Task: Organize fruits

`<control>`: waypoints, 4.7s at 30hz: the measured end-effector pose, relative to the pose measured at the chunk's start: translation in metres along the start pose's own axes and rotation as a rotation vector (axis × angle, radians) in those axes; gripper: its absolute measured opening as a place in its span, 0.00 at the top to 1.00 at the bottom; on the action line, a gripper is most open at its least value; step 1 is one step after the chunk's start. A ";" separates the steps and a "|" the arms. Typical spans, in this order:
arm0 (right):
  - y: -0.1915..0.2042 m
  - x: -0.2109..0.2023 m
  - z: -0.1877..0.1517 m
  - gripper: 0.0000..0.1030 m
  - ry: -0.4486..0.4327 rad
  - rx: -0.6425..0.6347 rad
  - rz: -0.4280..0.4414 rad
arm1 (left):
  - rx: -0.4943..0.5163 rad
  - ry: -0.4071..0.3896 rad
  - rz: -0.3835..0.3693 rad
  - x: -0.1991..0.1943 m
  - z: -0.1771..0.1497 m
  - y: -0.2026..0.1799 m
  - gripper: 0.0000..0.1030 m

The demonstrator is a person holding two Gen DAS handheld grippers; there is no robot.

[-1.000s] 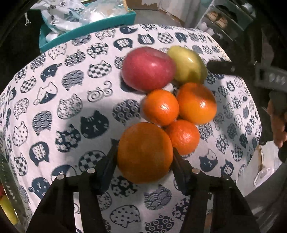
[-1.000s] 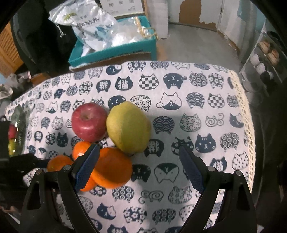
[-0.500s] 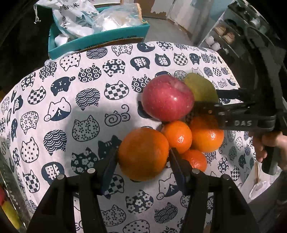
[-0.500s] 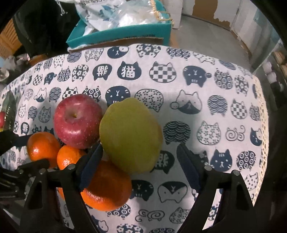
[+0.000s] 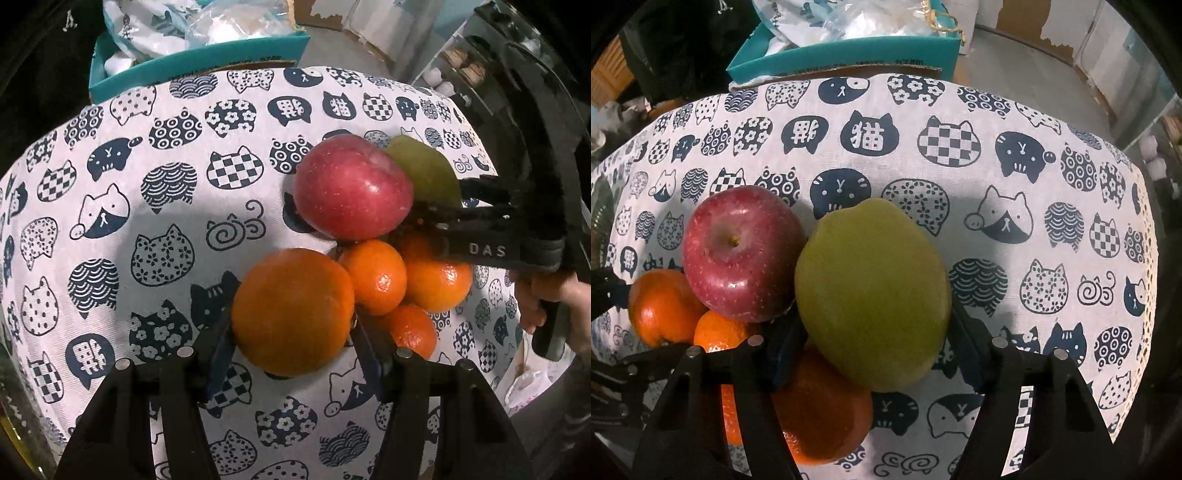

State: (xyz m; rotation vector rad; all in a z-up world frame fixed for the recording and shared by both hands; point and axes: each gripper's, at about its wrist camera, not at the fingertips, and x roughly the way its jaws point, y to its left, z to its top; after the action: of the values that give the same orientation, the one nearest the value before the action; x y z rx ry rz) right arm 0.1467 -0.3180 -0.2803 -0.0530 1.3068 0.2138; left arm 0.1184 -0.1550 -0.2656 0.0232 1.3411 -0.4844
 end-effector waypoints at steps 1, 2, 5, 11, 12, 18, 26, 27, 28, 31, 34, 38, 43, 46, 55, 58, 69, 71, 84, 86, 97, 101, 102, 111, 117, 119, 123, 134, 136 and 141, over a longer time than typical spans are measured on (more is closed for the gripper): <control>0.000 0.000 -0.001 0.32 -0.005 0.001 0.000 | -0.005 0.002 -0.006 0.001 0.001 0.001 0.41; 0.000 -0.001 -0.002 0.32 -0.013 0.003 -0.002 | -0.007 0.004 -0.010 0.003 0.002 0.001 0.41; -0.001 -0.006 -0.007 0.33 -0.032 -0.002 -0.015 | -0.008 0.001 -0.017 0.003 0.004 0.003 0.42; -0.003 -0.015 -0.012 0.33 -0.060 -0.006 -0.030 | 0.011 -0.010 -0.001 0.001 0.002 0.003 0.43; -0.003 -0.017 -0.012 0.33 -0.067 -0.006 -0.035 | 0.016 -0.012 0.004 0.001 0.002 0.003 0.43; -0.007 -0.033 -0.018 0.34 -0.118 0.005 -0.054 | 0.019 -0.028 0.016 -0.003 0.002 0.000 0.45; -0.008 -0.046 -0.016 0.42 -0.131 0.025 -0.030 | 0.009 -0.028 0.007 -0.005 0.004 -0.002 0.45; -0.009 -0.045 -0.015 0.42 -0.130 0.036 -0.022 | -0.003 -0.022 -0.002 -0.003 0.005 -0.001 0.44; -0.011 -0.045 -0.015 0.42 -0.127 0.046 -0.013 | -0.008 -0.018 -0.005 -0.002 0.006 -0.001 0.42; -0.020 -0.044 -0.014 0.41 -0.133 0.068 0.020 | -0.019 -0.025 -0.005 -0.001 0.008 0.001 0.35; -0.025 -0.044 -0.012 0.41 -0.132 0.092 0.044 | -0.047 -0.023 -0.023 0.001 0.013 0.005 0.33; -0.027 -0.038 -0.008 0.35 -0.113 0.114 0.067 | -0.073 -0.009 -0.055 0.005 0.018 0.010 0.32; -0.028 -0.028 -0.007 0.31 -0.091 0.125 0.057 | -0.098 -0.007 -0.083 0.009 0.020 0.016 0.30; -0.029 -0.023 -0.005 0.30 -0.080 0.130 0.060 | -0.083 -0.006 -0.100 0.008 0.021 0.015 0.42; -0.020 -0.016 -0.006 0.32 -0.063 0.095 0.033 | -0.025 -0.022 -0.042 0.007 0.021 0.006 0.43; -0.016 -0.017 -0.008 0.32 -0.064 0.068 -0.001 | 0.009 -0.043 0.004 0.004 0.018 0.002 0.44; -0.007 -0.065 -0.014 0.32 -0.197 0.069 -0.096 | 0.035 -0.155 0.048 -0.042 0.011 -0.006 0.44; -0.003 -0.080 -0.014 0.32 -0.230 0.064 -0.101 | 0.042 -0.182 0.053 -0.055 0.010 -0.009 0.44; 0.028 -0.165 -0.017 0.32 -0.403 0.035 -0.088 | 0.104 -0.359 0.092 -0.140 -0.006 -0.033 0.44; 0.034 -0.179 -0.017 0.32 -0.431 0.028 -0.077 | 0.100 -0.369 0.085 -0.148 -0.009 -0.035 0.44; 0.063 -0.232 -0.021 0.32 -0.533 -0.017 -0.033 | 0.069 -0.434 0.058 -0.197 -0.024 -0.028 0.44; 0.075 -0.247 -0.021 0.32 -0.560 -0.029 -0.010 | 0.063 -0.464 0.063 -0.214 -0.028 -0.024 0.44; 0.079 -0.250 -0.021 0.32 -0.564 -0.032 -0.006 | 0.065 -0.471 0.070 -0.218 -0.030 -0.023 0.44; 0.105 -0.269 -0.020 0.32 -0.604 -0.069 0.048 | 0.056 -0.523 0.083 -0.248 -0.044 -0.013 0.44; 0.124 -0.272 -0.016 0.32 -0.610 -0.098 0.072 | 0.035 -0.541 0.082 -0.261 -0.053 0.000 0.44; 0.130 -0.272 -0.015 0.32 -0.606 -0.108 0.079 | 0.026 -0.545 0.084 -0.263 -0.056 0.004 0.44; 0.142 -0.267 -0.012 0.32 -0.593 -0.122 0.092 | 0.004 -0.546 0.092 -0.264 -0.061 0.016 0.44; 0.192 -0.249 0.007 0.32 -0.550 -0.181 0.154 | -0.072 -0.545 0.119 -0.269 -0.086 0.061 0.44; 0.200 -0.245 0.010 0.32 -0.542 -0.193 0.159 | -0.087 -0.544 0.129 -0.269 -0.091 0.071 0.44; 0.230 -0.232 0.020 0.32 -0.511 -0.232 0.181 | -0.144 -0.539 0.152 -0.270 -0.104 0.101 0.44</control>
State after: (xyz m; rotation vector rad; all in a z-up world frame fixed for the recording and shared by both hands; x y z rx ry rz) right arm 0.0660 -0.1192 -0.0335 -0.0719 0.7722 0.4988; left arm 0.0182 0.0536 -0.0647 -0.1166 0.8336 -0.2386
